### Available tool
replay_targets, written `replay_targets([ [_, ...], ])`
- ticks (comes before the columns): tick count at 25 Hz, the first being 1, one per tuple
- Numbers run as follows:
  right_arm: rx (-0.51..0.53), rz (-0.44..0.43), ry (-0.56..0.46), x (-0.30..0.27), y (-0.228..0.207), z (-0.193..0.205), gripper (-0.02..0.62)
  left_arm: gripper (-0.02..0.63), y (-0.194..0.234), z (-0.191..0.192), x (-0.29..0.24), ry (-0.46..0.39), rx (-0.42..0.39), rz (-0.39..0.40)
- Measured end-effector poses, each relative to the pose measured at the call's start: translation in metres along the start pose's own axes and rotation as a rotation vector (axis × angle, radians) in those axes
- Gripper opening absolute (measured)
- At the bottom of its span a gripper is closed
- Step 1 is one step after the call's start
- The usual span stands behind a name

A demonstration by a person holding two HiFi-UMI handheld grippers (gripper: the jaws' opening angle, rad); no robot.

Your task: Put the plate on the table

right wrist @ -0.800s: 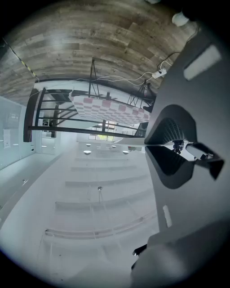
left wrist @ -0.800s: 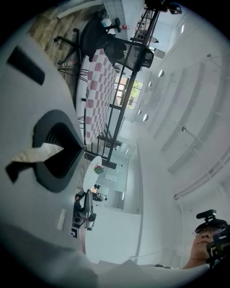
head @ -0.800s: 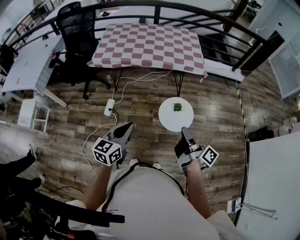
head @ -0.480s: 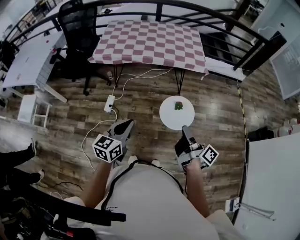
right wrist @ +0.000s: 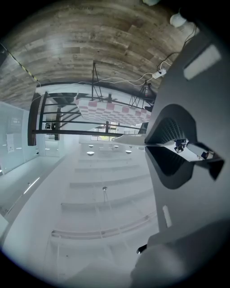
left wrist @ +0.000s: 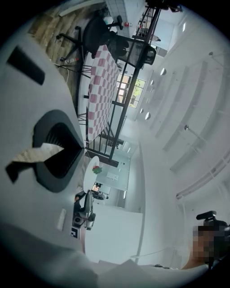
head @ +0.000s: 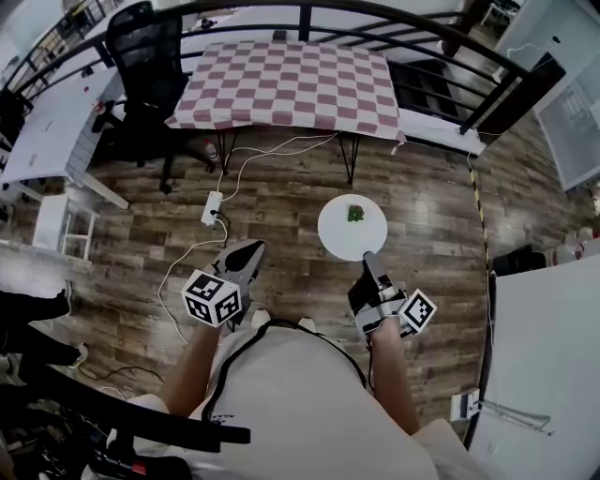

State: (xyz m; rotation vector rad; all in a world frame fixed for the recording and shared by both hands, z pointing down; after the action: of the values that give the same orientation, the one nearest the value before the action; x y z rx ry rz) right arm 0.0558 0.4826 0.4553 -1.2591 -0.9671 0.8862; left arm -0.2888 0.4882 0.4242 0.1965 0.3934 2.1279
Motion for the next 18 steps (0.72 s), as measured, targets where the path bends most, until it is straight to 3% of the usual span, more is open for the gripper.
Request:
replay_targets([
  [8,0.008,0.015,-0.027,0.032,-0.008,-0.047,0.031,0.008,-0.039,0.019,-0.026,0.032,-0.013,0.031],
  [18,0.004,0.032,-0.043,0.062,-0.015,-0.099,0.031,0.006,-0.08,0.036,-0.047,0.043,-0.024,0.0],
])
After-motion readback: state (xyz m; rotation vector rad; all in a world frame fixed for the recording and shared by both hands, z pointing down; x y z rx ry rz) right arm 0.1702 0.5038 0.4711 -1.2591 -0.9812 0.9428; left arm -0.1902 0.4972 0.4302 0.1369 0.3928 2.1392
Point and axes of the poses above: the fingertips, and each gripper's own axes: x backward along the fingers, y to its left, z out of its underside, the point moved 10 cm from there along x, backward along the fingers, and after that the axes turned 15 degrees about -y, right-handed, at the moved point
